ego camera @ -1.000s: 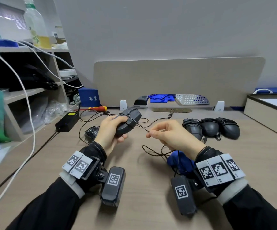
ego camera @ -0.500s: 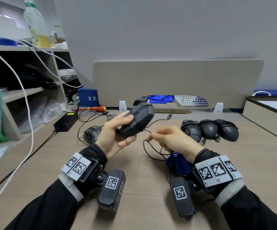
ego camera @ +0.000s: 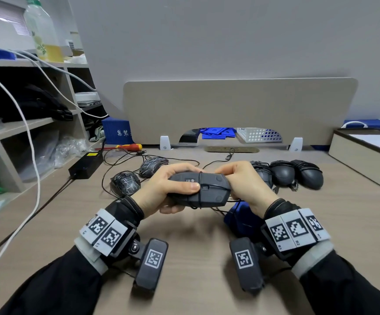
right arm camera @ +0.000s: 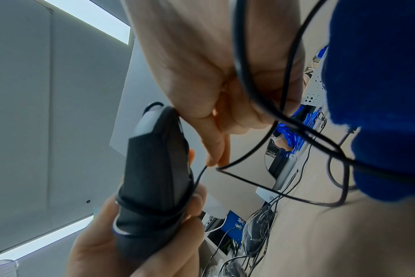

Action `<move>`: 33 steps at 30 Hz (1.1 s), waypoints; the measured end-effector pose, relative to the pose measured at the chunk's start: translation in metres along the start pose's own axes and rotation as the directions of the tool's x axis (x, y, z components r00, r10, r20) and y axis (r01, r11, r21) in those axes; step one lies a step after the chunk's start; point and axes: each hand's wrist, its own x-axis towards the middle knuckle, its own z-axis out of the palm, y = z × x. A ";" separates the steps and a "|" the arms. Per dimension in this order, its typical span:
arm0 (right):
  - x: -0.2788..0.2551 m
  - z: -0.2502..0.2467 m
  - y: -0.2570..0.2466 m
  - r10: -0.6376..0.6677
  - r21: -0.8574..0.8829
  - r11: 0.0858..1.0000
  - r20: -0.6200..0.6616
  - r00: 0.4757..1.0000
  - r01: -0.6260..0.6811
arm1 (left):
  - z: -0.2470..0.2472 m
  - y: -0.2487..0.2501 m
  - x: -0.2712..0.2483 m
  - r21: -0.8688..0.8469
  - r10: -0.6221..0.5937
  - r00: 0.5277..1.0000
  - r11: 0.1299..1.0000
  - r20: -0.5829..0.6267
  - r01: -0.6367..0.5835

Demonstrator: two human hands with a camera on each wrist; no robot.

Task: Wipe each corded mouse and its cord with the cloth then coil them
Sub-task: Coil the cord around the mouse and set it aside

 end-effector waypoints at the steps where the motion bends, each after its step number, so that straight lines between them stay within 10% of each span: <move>1: 0.000 0.000 -0.001 0.012 0.005 1.000 -0.003 1.000 -0.012 | -0.001 0.001 0.000 0.045 -0.005 1.000 0.999 0.011 0.004; 7: 0.005 -0.006 -0.004 -0.073 0.038 0.996 -0.190 0.979 0.082 | 0.002 0.007 -0.002 0.154 -0.034 0.996 0.987 -0.078 0.046; 15: 0.003 0.009 -0.003 -0.121 -0.092 0.989 -0.067 0.990 0.115 | 0.008 0.009 -0.005 0.336 -0.042 0.997 0.942 0.060 0.020; 20: 0.005 0.008 -0.004 -0.174 -0.125 0.979 -0.124 0.977 0.159 | 0.006 -0.003 0.004 0.332 -0.124 0.981 0.928 -0.148 0.167; 33: -0.008 0.023 -0.012 -0.050 -0.071 0.995 0.205 0.977 0.066 | -0.018 -0.005 0.011 -0.169 -0.124 0.857 0.985 -0.500 0.044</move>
